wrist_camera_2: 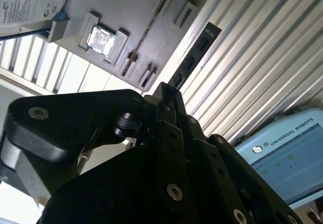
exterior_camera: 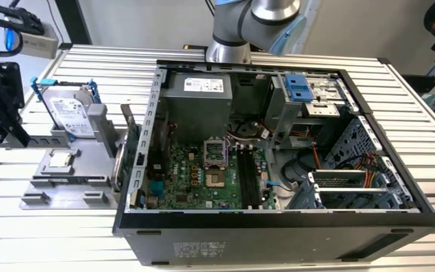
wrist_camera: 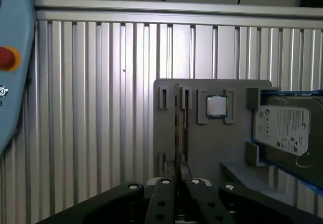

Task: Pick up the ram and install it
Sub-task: 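Pick up the ram and move it above insertion slot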

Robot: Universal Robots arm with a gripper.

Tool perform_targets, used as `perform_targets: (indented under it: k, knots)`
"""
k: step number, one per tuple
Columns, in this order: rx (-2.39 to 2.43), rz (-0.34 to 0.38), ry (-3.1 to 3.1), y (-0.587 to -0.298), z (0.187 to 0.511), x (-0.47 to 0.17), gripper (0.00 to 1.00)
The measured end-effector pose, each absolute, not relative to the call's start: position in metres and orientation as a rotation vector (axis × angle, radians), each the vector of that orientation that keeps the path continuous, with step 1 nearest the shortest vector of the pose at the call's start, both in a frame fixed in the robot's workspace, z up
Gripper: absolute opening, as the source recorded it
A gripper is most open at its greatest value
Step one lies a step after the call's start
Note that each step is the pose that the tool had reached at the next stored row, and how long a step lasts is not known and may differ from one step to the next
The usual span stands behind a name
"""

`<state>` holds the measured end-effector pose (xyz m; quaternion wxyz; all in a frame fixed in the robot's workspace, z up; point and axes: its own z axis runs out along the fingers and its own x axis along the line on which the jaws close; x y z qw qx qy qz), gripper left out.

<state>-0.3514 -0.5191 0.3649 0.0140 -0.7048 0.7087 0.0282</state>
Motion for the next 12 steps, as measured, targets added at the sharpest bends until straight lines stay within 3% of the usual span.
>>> perform_targets:
  k: [12]
  knots:
    - [-2.195,0.088,2.207,-0.519,0.397,-0.351,0.00]
